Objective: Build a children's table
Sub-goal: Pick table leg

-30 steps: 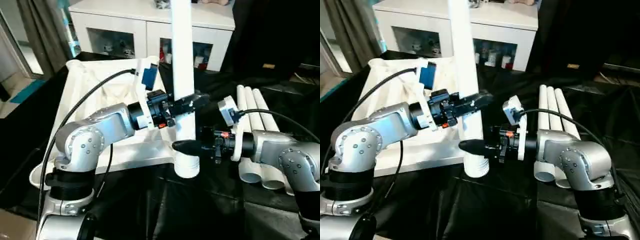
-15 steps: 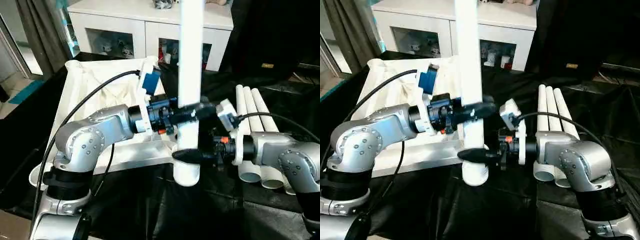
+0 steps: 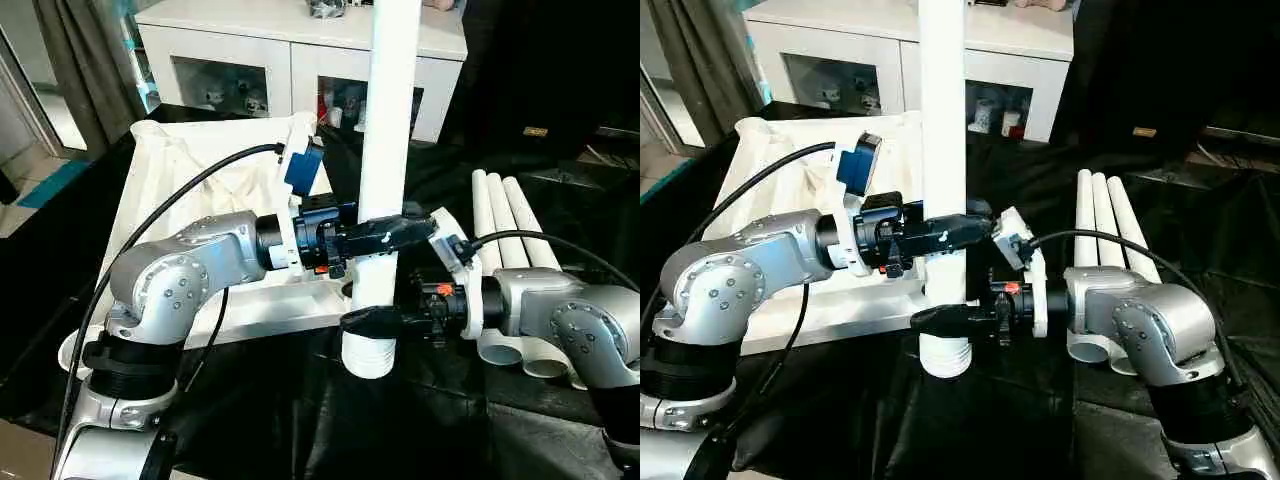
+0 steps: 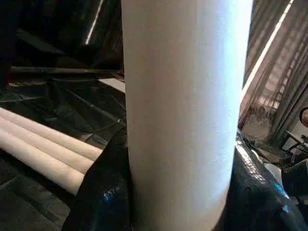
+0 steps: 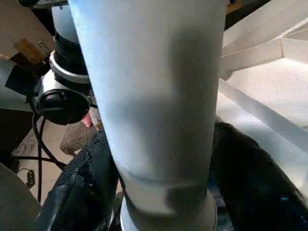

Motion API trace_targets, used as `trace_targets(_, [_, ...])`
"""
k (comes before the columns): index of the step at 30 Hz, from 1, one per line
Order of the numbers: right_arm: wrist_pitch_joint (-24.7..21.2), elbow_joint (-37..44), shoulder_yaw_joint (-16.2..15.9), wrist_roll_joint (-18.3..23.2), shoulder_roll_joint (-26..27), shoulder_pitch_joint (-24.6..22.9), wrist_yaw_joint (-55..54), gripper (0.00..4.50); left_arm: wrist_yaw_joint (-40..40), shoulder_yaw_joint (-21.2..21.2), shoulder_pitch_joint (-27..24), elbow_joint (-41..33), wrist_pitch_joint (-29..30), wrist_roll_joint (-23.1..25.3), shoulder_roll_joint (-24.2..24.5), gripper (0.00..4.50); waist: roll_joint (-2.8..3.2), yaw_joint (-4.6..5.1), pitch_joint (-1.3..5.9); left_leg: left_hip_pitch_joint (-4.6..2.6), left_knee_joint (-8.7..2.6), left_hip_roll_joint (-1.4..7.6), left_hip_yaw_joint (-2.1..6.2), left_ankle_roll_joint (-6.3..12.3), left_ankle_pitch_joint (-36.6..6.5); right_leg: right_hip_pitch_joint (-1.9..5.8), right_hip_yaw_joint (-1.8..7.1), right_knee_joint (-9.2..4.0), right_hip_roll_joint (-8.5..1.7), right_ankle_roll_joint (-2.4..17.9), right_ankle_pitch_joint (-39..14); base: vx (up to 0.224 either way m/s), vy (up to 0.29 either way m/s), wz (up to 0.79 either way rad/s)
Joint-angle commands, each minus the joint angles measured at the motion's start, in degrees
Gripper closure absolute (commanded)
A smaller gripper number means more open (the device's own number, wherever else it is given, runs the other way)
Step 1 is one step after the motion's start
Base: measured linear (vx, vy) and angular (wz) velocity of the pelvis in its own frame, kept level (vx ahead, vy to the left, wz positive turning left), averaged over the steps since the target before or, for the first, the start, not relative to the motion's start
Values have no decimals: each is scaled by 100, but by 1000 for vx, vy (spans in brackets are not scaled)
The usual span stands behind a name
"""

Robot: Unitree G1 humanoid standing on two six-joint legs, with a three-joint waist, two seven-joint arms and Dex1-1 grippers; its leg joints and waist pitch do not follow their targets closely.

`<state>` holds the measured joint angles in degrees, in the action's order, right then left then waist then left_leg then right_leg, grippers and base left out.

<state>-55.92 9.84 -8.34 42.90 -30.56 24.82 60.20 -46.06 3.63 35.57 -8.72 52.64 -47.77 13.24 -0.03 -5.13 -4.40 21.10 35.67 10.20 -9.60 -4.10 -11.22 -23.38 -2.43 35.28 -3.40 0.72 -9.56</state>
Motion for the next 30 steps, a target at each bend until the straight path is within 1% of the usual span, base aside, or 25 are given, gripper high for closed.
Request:
trace_targets(1, [-64,-85,-24,-81,-77,28,-83,198,-142,68,218,-137,-81,-125,-62,262,-66,-15,494,-11,-383,205,43,188,-480,348,225,-389,-374,1010,-1476,0,0,0])
trace_targets(3, [-65,-85,-23,-85,-69,18,-80,219,-138,68,218,-136,-90,-127,-71,262,-64,-14,491,-8,-382,205,41,196,-480,348,227,-388,-374,1027,-1437,0,0,0])
trace_targets(4, [-59,-88,-24,-90,-63,5,-85,219,-135,68,210,-143,-95,-123,-76,262,-65,-13,493,-13,-382,205,41,195,-479,345,225,-385,-371,1045,-1417,0,0,0])
trace_targets(6, [-54,-90,-26,-93,-62,-1,-89,239,-134,68,205,-149,-97,-119,-79,262,-68,-15,494,-5,-381,201,40,193,-472,354,227,-385,-375,1043,-1424,0,0,0])
trace_targets(9, [-31,-96,-19,-109,-62,-23,-114,246,-118,33,180,-159,-98,-109,-81,262,-66,-13,494,-10,-378,201,38,195,-472,349,227,-386,-371,1038,-1423,0,0,0])
trace_targets(10, [-24,-103,-1,-108,-58,-31,-131,248,-100,11,167,-157,-136,-87,-85,262,-56,-18,495,-6,-379,201,40,193,-464,353,227,-385,-376,1043,-1421,0,0,0])
trace_targets(12, [-12,-117,19,-107,-48,-34,-146,250,-12,-18,156,-135,-196,-22,-104,262,-70,-16,496,-9,-381,204,41,194,-473,353,225,-383,-373,1042,-1425,0,0,0])
trace_targets(13, [-20,-137,55,-86,-22,-31,-174,250,106,-105,178,-29,-154,-57,-165,262,-64,-13,495,-7,-378,202,40,193,-468,350,225,-380,-369,1050,-1406,0,0,0])
trace_targets(15, [-25,-155,99,-53,7,-30,-192,253,181,-197,192,66,-94,-126,-208,192,-72,-17,496,-6,-374,194,36,191,-482,357,224,-394,-372,1043,-1443,0,0,0])
trace_targets(16, [-16,-164,142,-18,26,-32,-188,253,164,-278,174,95,-58,-218,-209,190,-69,-17,494,-6,-375,194,38,201,-483,350,223,-395,-373,1036,-1470,0,0,0])
trace_targets(19, [2,-158,198,33,48,-35,-184,254,168,-403,109,57,-157,-290,-245,183,-66,-22,499,-13,-374,197,39,202,-479,349,220,-395,-369,1035,-1460,0,0,0])
trace_targets(20, [5,-152,224,57,57,-29,-188,254,213,-518,56,30,-189,-387,-297,151,-56,-23,499,-2,-373,195,40,203,-467,357,219,-391,-372,1065,-1391,0,0,0])
trace_targets(21, [6,-150,235,64,60,-27,-189,254,233,-575,36,25,-188,-442,-326,148,-56,-23,499,-2,-373,195,40,203,-467,357,219,-391,-372,1065,-1391,0,0,0])
trace_targets(22, [6,-146,255,78,62,-26,-189,254,246,-678,2,22,-170,-575,-382,148,-59,-29,503,1,-369,194,42,202,-472,364,216,-383,-376,1112,-1349,0,0,0])
trace_targets(23, [8,-137,279,97,67,-31,-187,255,277,-822,-30,50,-152,-754,-464,148,-76,-33,502,4,-372,193,43,210,-459,366,213,-384,-376,1132,-1314,0,0,0])
trace_targets(25, [7,-123,311,129,76,-41,-181,255,319,-1011,-61,115,-158,-972,-568,148,-71,-37,499,10,-364,188,38,213,-479,370,214,-381,-377,1169,-1309,0,0,0])
trace_targets(26, [4,-116,324,143,92,-42,-184,255,342,-1119,-70,170,-174,-1080,-615,148,-64,-38,499,6,-365,189,40,228,-497,361,212,-387,-371,1149,-1345,0,0,0])
trace_targets(27, [33,-95,353,159,103,-67,-177,255,381,-1278,-97,266,-318,-1155,-695,148,-64,-38,499,6,-365,189,40,228,-497,361,212,-387,-371,1149,-1345,0,0,0])
trace_targets(29, [91,-62,393,171,142,-109,-207,255,460,-1555,-157,401,-507,-1305,-798,148,-11,-54,496,-1,-371,189,48,216,-558,359,207,-404,-371,1119,-1411,0,0,0])
trace_targets(30, [176,-42,444,153,190,-153,-281,255,532,-1740,-227,431,-594,-1383,-817,148,-14,-50,494,-1,-370,186,43,209,-587,355,208,-415,-366,1106,-1434,0,0,0])
